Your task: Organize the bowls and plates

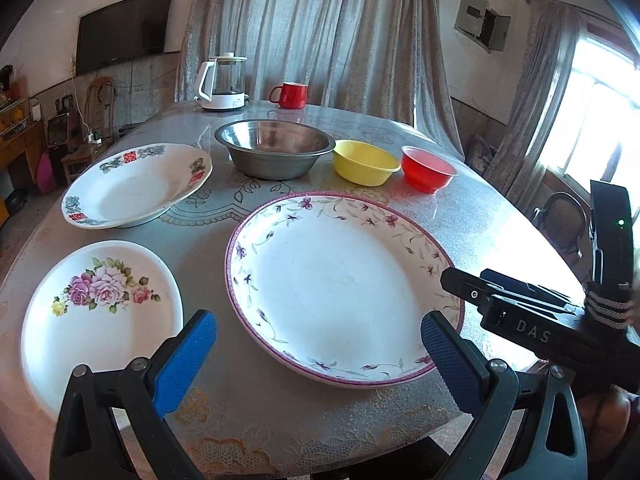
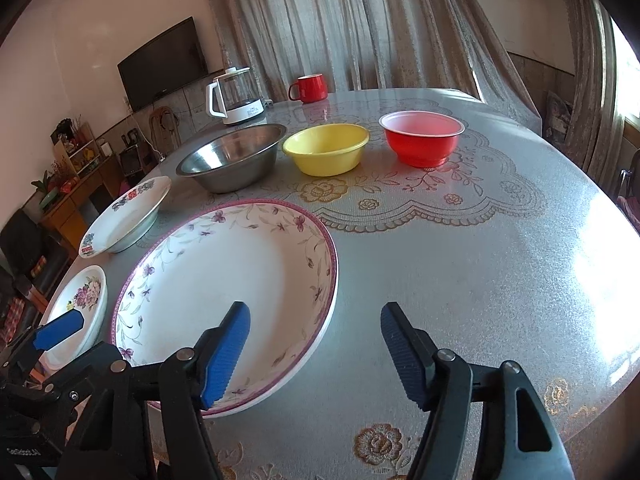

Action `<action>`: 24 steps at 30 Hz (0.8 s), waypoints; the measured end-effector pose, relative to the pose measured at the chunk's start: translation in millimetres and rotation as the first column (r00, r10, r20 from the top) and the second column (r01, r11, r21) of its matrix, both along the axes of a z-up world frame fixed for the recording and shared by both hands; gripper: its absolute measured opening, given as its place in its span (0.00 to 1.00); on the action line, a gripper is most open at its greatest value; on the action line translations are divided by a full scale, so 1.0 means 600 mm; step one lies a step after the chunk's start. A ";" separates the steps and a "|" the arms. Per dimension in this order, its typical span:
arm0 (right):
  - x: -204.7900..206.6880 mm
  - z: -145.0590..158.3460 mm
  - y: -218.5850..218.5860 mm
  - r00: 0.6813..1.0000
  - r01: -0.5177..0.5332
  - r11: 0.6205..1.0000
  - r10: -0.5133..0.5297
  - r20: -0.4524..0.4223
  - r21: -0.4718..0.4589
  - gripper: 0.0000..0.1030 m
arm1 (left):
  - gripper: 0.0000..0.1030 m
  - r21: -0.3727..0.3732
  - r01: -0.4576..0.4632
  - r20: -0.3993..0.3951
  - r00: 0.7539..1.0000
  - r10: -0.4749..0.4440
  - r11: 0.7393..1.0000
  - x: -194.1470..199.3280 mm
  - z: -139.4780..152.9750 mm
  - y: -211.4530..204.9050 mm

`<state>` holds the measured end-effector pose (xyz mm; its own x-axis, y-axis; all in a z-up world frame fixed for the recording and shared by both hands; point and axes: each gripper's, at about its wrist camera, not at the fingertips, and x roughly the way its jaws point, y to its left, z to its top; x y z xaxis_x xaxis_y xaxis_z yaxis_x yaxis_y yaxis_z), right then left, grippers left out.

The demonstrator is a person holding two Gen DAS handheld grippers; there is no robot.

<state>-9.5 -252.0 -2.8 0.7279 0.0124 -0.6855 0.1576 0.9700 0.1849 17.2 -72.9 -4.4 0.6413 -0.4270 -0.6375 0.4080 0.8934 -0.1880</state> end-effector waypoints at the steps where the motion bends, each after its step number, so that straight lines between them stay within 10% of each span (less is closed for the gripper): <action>1: 0.001 -0.002 -0.001 1.000 0.001 1.000 -0.001 -0.005 0.005 0.63 | 0.99 -0.001 0.014 -0.003 1.000 -0.014 1.000 0.000 0.000 -0.002; 10: 0.011 -0.021 -0.004 0.999 -0.006 1.000 0.007 -0.051 0.016 0.39 | 0.76 -0.016 0.117 -0.067 0.991 -0.118 0.993 0.002 -0.015 -0.016; 24: 0.023 -0.036 -0.004 0.996 -0.041 0.998 0.045 -0.082 0.055 0.38 | 0.27 -0.081 0.190 -0.119 0.973 -0.198 0.978 0.005 -0.026 -0.008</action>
